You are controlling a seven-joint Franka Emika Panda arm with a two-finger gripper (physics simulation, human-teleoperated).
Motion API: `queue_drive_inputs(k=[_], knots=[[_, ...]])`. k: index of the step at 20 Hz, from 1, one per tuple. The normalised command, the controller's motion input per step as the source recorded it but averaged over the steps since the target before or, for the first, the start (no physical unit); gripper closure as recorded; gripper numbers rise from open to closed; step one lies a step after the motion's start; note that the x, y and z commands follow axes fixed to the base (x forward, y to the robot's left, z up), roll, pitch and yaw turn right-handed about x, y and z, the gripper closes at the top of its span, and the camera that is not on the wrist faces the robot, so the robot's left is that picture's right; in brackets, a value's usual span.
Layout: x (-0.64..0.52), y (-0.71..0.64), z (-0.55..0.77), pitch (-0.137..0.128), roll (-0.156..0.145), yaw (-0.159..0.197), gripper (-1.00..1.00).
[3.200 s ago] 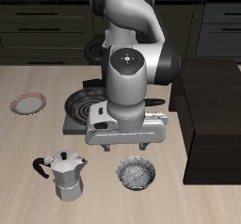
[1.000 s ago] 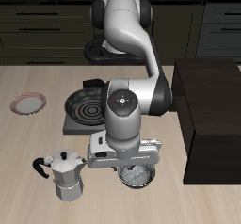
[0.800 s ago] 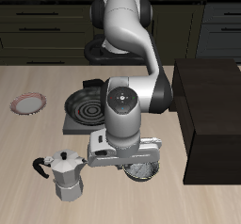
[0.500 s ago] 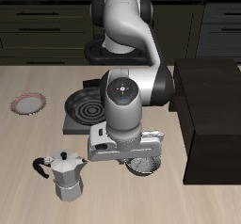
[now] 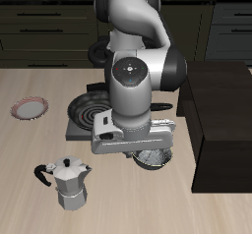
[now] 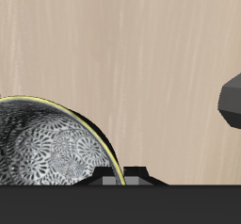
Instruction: Place the bowl on top of the shelf
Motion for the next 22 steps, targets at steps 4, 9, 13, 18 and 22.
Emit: queue_drive_inputs(k=[4,9,13,18,22], knots=[[-0.11,-0.08,0.34,-0.05,-0.031,0.012,1.0],[-0.34,-0.05,0.55,-0.106,-0.02,0.033,1.0],[-0.44,-0.03,0.52,-0.095,-0.028,-0.003,1.0],[-0.33,-0.02,0.38,-0.069,-0.016,0.028,1.0],[-0.27,-0.1,0.42,-0.07,-0.019,-0.002,1.0]])
